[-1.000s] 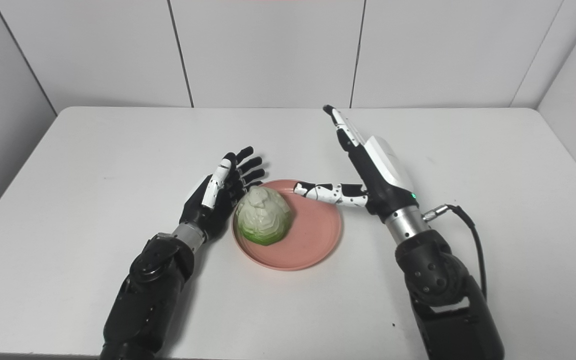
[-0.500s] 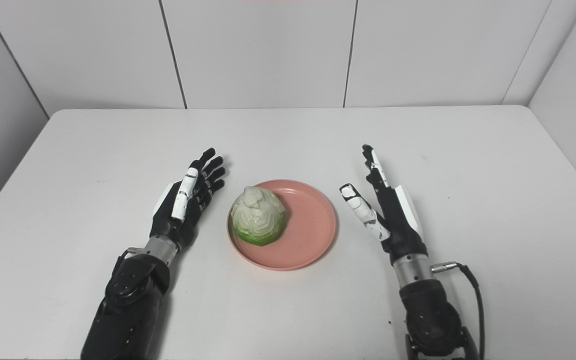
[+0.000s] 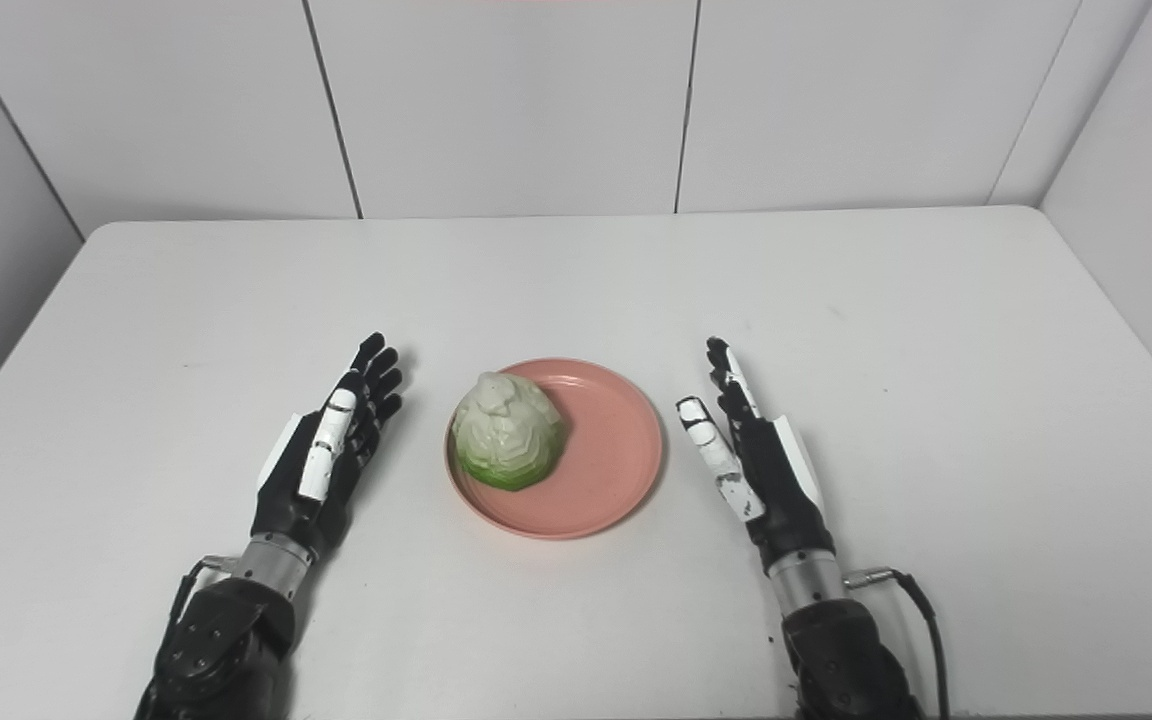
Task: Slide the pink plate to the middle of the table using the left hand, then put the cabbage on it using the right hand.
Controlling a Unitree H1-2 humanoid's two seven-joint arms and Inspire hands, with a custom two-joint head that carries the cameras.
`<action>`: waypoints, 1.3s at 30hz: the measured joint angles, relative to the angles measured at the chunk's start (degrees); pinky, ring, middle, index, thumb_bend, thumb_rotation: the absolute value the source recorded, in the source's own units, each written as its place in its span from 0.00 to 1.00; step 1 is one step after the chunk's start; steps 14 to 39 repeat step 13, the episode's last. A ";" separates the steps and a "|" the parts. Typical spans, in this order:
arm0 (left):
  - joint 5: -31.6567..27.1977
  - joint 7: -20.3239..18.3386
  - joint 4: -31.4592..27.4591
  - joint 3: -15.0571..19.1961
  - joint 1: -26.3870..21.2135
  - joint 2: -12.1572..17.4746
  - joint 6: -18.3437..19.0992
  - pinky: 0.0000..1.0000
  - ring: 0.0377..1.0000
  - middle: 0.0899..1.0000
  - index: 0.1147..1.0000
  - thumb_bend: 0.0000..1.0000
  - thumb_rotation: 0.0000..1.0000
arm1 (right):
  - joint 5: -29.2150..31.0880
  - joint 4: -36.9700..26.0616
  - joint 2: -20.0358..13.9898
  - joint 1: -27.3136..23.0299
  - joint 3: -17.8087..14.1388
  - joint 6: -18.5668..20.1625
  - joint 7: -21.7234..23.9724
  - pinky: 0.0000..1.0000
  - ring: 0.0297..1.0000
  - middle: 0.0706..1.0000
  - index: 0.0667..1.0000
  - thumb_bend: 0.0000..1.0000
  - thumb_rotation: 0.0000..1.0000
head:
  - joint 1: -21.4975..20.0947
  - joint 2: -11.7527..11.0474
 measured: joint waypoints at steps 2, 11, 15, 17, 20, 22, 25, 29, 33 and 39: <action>0.09 0.05 0.01 -0.37 -0.02 0.04 0.14 1.00 0.99 1.00 1.00 0.45 1.00 | -0.48 1.03 -0.14 0.02 0.16 -0.01 -0.10 0.97 0.99 0.98 0.98 0.33 1.00 | 0.09 -0.09; 0.02 -0.66 2.10 -0.73 -1.16 1.12 -1.26 1.00 0.98 0.99 0.99 0.45 1.00 | -1.44 2.67 -1.06 -0.67 0.24 -1.32 -0.86 0.94 0.96 0.95 0.95 0.37 1.00 | -0.44 -0.70; -0.05 -1.19 2.39 -0.73 -1.41 1.45 -1.43 0.99 0.97 0.99 0.99 0.45 1.00 | -1.54 2.68 -1.03 -0.72 0.25 -1.32 -1.12 0.94 0.96 0.95 0.95 0.36 1.00 | -0.18 -0.62; -0.05 -1.19 2.39 -0.73 -1.41 1.45 -1.43 0.99 0.97 0.99 0.99 0.45 1.00 | -1.54 2.68 -1.03 -0.72 0.25 -1.32 -1.12 0.94 0.96 0.95 0.95 0.36 1.00 | -0.18 -0.62; -0.05 -1.19 2.39 -0.73 -1.41 1.45 -1.43 0.99 0.97 0.99 0.99 0.45 1.00 | -1.54 2.68 -1.03 -0.72 0.25 -1.32 -1.12 0.94 0.96 0.95 0.95 0.36 1.00 | -0.18 -0.62; -0.05 -1.19 2.39 -0.73 -1.41 1.45 -1.43 0.99 0.97 0.99 0.99 0.45 1.00 | -1.54 2.68 -1.03 -0.72 0.25 -1.32 -1.12 0.94 0.96 0.95 0.95 0.36 1.00 | -0.18 -0.62; -0.05 -1.19 2.39 -0.73 -1.41 1.45 -1.43 0.99 0.97 0.99 0.99 0.45 1.00 | -1.54 2.68 -1.03 -0.72 0.25 -1.32 -1.12 0.94 0.96 0.95 0.95 0.36 1.00 | -0.18 -0.62; -0.05 -1.19 2.39 -0.73 -1.41 1.45 -1.43 0.99 0.97 0.99 0.99 0.45 1.00 | -1.54 2.68 -1.03 -0.72 0.25 -1.32 -1.12 0.94 0.96 0.95 0.95 0.36 1.00 | -0.18 -0.62; -0.05 -1.19 2.39 -0.73 -1.41 1.45 -1.43 0.99 0.97 0.99 0.99 0.45 1.00 | -1.54 2.68 -1.03 -0.72 0.25 -1.32 -1.12 0.94 0.96 0.95 0.95 0.36 1.00 | -0.18 -0.62; -0.05 -1.19 2.39 -0.73 -1.41 1.45 -1.43 0.99 0.97 0.99 0.99 0.45 1.00 | -1.54 2.68 -1.03 -0.72 0.25 -1.32 -1.12 0.94 0.96 0.95 0.95 0.36 1.00 | -0.18 -0.62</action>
